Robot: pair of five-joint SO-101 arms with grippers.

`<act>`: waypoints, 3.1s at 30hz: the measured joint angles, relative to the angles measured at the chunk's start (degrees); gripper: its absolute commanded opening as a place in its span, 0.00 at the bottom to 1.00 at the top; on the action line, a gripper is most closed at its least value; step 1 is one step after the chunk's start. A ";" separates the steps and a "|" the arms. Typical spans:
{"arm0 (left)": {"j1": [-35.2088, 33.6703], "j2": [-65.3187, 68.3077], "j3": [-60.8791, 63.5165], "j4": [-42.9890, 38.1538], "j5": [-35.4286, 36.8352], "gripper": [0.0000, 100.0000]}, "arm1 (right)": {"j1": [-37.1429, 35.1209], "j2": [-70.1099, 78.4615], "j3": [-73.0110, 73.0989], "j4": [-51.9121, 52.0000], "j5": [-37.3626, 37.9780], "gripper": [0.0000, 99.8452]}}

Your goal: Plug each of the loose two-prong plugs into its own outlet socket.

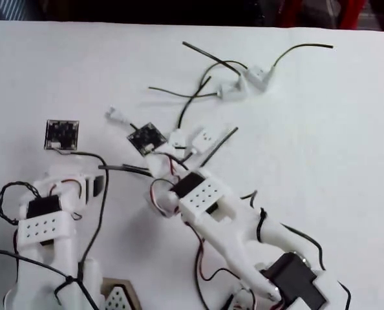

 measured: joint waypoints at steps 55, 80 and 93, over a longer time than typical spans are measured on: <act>0.00 0.00 0.00 0.00 0.00 0.28 | 36.66 15.47 -34.46 0.70 3.96 0.16; 0.00 0.00 0.00 0.00 0.00 0.28 | 22.77 6.33 -33.93 47.82 3.96 0.16; 0.00 0.00 0.00 0.00 0.00 0.28 | 16.70 6.33 -10.29 34.29 3.96 0.16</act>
